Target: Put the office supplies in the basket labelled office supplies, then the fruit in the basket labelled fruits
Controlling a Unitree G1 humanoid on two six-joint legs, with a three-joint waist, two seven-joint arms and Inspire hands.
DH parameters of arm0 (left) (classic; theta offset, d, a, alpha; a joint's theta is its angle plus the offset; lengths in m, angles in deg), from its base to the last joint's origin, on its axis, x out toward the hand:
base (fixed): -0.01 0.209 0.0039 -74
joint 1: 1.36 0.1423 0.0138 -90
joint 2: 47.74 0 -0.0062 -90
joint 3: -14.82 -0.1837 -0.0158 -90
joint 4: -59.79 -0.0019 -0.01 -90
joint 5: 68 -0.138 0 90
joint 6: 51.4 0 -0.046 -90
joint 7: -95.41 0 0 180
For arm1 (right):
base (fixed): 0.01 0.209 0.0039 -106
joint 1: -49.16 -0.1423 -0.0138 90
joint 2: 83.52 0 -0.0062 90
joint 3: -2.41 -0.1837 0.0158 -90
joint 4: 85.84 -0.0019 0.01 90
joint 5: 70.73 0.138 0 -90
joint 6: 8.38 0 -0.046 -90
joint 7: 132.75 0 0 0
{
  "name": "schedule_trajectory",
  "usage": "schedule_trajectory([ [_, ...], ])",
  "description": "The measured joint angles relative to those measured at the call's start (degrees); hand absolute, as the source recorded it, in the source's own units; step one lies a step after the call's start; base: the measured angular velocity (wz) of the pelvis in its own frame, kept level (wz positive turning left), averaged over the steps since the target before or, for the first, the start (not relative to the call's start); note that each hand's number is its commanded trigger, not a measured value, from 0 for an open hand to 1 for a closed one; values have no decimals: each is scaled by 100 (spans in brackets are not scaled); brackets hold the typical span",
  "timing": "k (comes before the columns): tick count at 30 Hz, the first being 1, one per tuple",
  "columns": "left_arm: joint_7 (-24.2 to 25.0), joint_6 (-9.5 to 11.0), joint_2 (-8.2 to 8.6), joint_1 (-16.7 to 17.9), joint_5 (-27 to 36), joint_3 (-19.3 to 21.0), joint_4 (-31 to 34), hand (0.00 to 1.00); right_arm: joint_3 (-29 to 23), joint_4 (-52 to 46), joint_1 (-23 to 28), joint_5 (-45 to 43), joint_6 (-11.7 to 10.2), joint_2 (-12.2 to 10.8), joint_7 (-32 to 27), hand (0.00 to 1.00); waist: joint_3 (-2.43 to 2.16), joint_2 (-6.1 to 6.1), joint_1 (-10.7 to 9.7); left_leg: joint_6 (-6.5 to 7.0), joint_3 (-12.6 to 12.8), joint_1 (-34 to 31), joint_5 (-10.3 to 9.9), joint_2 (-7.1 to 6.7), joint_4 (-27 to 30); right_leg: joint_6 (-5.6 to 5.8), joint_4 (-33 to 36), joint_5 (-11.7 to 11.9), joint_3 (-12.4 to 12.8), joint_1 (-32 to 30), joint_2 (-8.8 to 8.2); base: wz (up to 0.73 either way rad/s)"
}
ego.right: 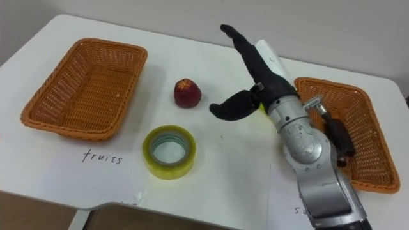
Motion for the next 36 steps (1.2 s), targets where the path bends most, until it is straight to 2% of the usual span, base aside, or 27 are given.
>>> schedule_trajectory([
  [3, 7, -4, 12, -1, -3, 2, 1, 0, 70, 9, 0, -20, 4, -2, 70, 0, 15, 1, 10, 8, -49, -17, 8, -24, -9, 0, 3, 0, -49, 4, -7, 8],
  [9, 7, -4, 12, -22, -4, 8, 13, 0, 70, 10, 0, -11, 5, -27, 165, 0, 13, -18, 82, 17, -127, -54, 12, -45, -9, 2, 4, 0, -127, 8, -24, 7],
  [13, 2, -4, 14, -43, 0, 3, 36, 0, 87, 114, -2, -13, 6, -178, 175, 0, 21, -6, 114, 18, -148, -49, 13, -46, -8, 2, 2, 0, -134, 24, -25, 3],
  [20, -1, -4, 12, -61, -1, 0, 48, 0, 224, 323, -13, 6, 50, -177, 176, 0, 31, 3, 183, 17, -109, -6, 14, -39, -45, 2, -1, 0, -132, 45, -22, -1],
  [26, -1, 0, -8, -54, -9, 1, 84, 0, 316, 607, -20, -67, 48, -213, 222, 0, 44, 10, 238, 18, -182, 13, 14, -49, -34, 2, -6, 0, -133, 93, -23, 4],
  [31, -6, -6, 1, 3, -6, -46, 84, 0, 344, 850, -20, -281, 47, -420, 298, 0, 67, 41, 253, 16, -191, 2, 15, -46, -39, 4, -14, -1, -135, 91, -18, 0],
  [36, -3, -10, 3, 13, -14, -76, 100, 0, 363, 1180, -24, -392, 48, -433, 298, 0, 62, 33, 272, 16, -194, -4, 15, -50, -48, 4, -20, -1, -147, 82, -19, 0],
])
